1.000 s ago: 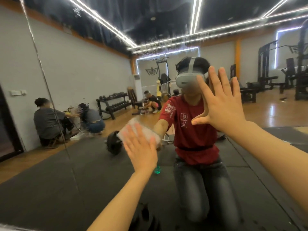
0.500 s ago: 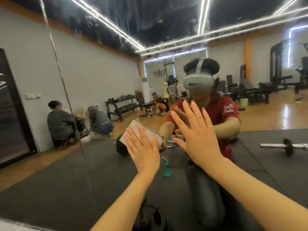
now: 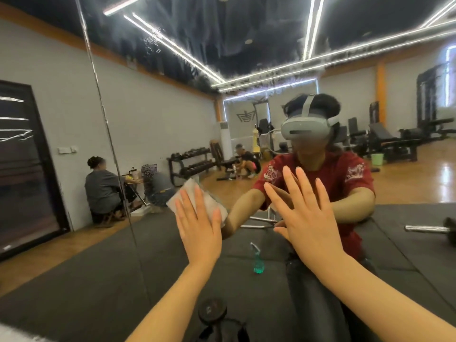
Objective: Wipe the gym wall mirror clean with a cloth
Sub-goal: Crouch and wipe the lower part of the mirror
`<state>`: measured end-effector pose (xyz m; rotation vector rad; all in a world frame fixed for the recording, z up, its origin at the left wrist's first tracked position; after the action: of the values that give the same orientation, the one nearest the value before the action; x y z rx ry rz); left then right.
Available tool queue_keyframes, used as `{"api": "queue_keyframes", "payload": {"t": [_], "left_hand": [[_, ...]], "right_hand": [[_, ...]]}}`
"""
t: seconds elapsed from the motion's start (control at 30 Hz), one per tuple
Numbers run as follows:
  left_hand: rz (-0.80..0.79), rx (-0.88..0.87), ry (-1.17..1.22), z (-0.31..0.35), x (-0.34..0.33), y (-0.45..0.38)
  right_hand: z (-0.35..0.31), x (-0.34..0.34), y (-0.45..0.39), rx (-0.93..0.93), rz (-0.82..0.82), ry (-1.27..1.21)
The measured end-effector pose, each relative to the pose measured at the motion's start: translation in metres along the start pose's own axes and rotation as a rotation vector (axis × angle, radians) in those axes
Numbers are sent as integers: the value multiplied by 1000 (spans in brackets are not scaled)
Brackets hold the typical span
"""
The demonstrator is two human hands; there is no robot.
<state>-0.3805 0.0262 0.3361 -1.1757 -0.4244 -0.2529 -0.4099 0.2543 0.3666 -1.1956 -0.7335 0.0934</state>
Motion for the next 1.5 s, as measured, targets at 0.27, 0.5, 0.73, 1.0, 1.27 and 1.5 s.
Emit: {"api": "queue_keyframes", "payload": {"t": [0.27,0.5,0.73,1.0,1.27,1.5], "left_hand": [[82,106,25,12,32,-88],[113,1,-12,8,9,-36],[52,-43,-74,-4,3,-37],[122,-9,-14,1,53,-135],[57,-28,-2,-33,3,-27],[126,61,0,-36,65,-146]], "right_hand": [[-2,-1,0,-1,15,-1],[-2,-3,0,-11,-1,-8],[-2,-3,0,8,20,-26],[-1,-4,0,1,14,-36],[-1,-7,1,-7,-18,-37],[0,-8,2,6,6,-47]]}}
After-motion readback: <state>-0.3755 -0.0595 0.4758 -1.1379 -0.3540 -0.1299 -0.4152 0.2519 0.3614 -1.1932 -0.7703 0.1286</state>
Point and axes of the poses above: each hand's wrist, its own y-axis away from the middle knuckle, its own x-axis out of the back of the hand, z = x × y, the point moved 9 cm from there along -y, towards the middle knuckle, and after that the axes turned 5 degrees about -y, right-handed, at the moved point
